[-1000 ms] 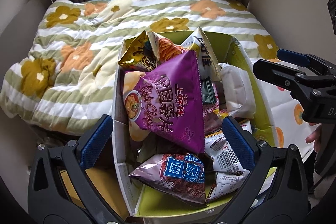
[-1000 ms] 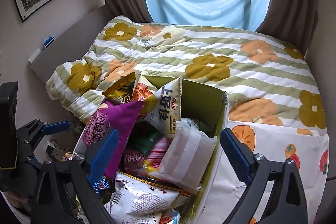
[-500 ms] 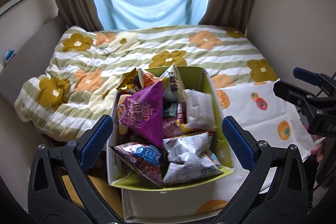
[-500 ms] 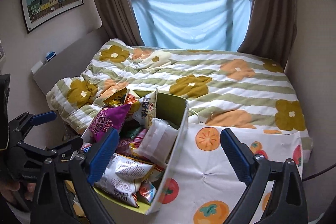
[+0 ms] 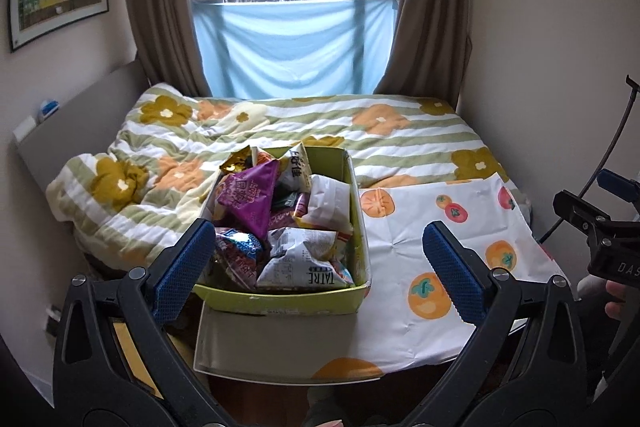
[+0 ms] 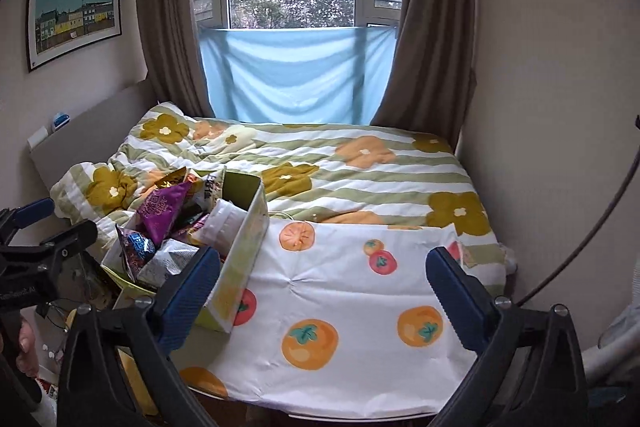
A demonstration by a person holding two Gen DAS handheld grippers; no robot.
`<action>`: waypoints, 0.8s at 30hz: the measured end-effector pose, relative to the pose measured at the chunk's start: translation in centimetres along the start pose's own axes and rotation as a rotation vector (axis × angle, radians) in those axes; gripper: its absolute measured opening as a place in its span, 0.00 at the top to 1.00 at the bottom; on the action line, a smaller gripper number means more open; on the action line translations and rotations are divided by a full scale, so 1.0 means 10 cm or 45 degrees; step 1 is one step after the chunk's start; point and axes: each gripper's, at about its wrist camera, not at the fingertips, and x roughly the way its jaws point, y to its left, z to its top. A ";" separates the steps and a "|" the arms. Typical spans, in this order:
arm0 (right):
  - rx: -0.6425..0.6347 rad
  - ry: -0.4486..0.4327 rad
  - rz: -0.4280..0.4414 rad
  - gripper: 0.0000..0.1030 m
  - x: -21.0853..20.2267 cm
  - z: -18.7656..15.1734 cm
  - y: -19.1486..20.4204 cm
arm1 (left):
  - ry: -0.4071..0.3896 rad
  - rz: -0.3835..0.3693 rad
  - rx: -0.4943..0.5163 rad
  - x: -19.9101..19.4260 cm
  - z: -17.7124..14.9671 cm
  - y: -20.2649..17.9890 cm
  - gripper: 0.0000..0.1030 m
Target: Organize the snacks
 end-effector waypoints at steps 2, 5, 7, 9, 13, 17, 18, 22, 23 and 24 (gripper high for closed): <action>0.017 0.008 -0.020 0.01 -0.06 -0.11 -0.01 | -0.015 -0.004 0.000 -0.11 -0.09 -0.03 0.00; 0.036 0.037 -0.025 0.01 -0.12 -0.22 -0.04 | -0.016 -0.013 -0.003 -0.19 -0.18 -0.06 0.00; 0.046 0.040 -0.031 0.01 -0.15 -0.27 -0.05 | -0.019 -0.009 0.003 -0.22 -0.22 -0.08 0.00; 0.058 0.031 -0.030 0.01 -0.18 -0.29 -0.06 | -0.021 -0.006 0.004 -0.26 -0.25 -0.09 0.00; 0.056 0.016 -0.035 0.01 -0.24 -0.30 -0.05 | -0.025 -0.015 -0.007 -0.28 -0.25 -0.09 0.00; 0.056 0.005 -0.041 0.01 -0.27 -0.31 -0.03 | -0.028 -0.013 0.002 -0.30 -0.25 -0.10 0.00; 0.053 0.004 -0.041 0.01 -0.27 -0.31 -0.03 | -0.028 -0.014 0.001 -0.31 -0.24 -0.11 0.00; 0.059 -0.003 -0.038 0.01 -0.27 -0.31 -0.02 | -0.027 -0.021 0.001 -0.30 -0.23 -0.11 0.00; 0.059 -0.004 -0.039 0.01 -0.27 -0.30 -0.02 | -0.027 -0.022 0.002 -0.29 -0.23 -0.11 0.00; 0.060 -0.005 -0.042 0.01 -0.27 -0.30 -0.02 | -0.028 -0.021 0.001 -0.30 -0.23 -0.12 0.00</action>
